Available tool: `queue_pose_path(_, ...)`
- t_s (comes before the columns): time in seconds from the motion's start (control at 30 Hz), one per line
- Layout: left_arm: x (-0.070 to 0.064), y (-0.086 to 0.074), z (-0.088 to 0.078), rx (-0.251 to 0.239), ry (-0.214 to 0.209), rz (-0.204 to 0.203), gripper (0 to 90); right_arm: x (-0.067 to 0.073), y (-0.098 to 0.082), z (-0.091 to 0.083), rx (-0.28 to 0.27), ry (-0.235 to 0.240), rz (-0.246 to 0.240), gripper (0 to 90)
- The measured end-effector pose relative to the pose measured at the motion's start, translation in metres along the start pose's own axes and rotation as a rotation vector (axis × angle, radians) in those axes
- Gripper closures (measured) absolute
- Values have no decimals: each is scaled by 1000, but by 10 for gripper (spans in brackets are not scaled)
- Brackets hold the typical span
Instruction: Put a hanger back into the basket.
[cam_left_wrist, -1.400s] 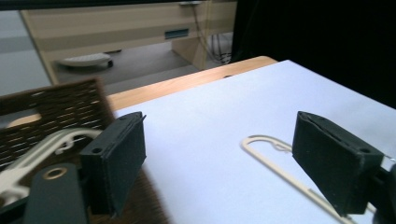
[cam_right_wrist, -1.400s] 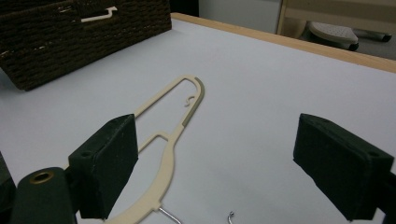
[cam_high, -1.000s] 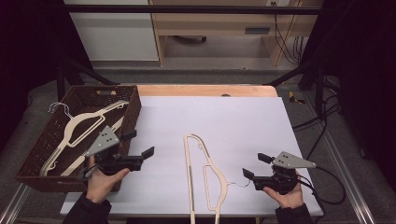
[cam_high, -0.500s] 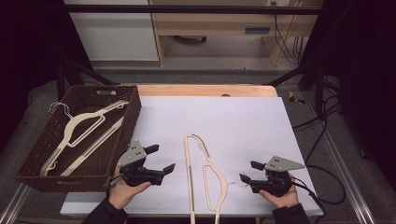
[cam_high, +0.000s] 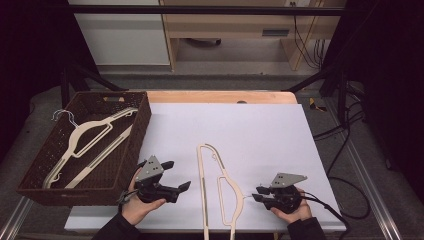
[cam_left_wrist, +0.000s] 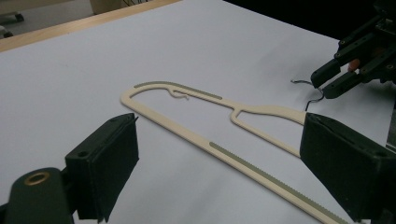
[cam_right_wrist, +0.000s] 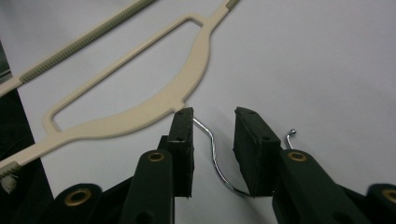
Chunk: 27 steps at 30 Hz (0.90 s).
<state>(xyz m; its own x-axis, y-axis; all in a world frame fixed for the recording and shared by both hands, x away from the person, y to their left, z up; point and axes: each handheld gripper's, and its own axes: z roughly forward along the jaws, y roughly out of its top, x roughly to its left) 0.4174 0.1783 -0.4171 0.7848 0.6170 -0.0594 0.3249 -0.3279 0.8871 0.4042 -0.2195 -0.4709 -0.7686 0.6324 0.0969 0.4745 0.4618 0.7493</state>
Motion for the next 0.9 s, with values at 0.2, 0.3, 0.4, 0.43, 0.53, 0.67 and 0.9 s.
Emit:
queue_pose_path(0.2,1,-2,0,1,2,-11,115,0,-2,5,50,0,-10,783)
queue_pose_path(0.3,0,-3,0,1,-3,-15,116,0,-4,6,80,6,-30,810)
queue_pose_path(0.4,-2,-5,2,11,-9,-7,116,0,-5,4,90,-9,-27,822)
queue_pose_path(0.43,-3,-5,3,14,-10,-5,116,-2,-5,3,95,-4,-38,825)
queue_pose_path(0.53,-5,-6,5,19,-13,3,116,-1,-6,4,87,-4,-44,825)
queue_pose_path(0.67,-6,-5,8,26,-18,3,116,-2,-6,5,95,1,-58,852)
queue_pose_path(0.9,-12,-3,16,40,-41,17,117,-4,-6,5,82,29,-134,890)
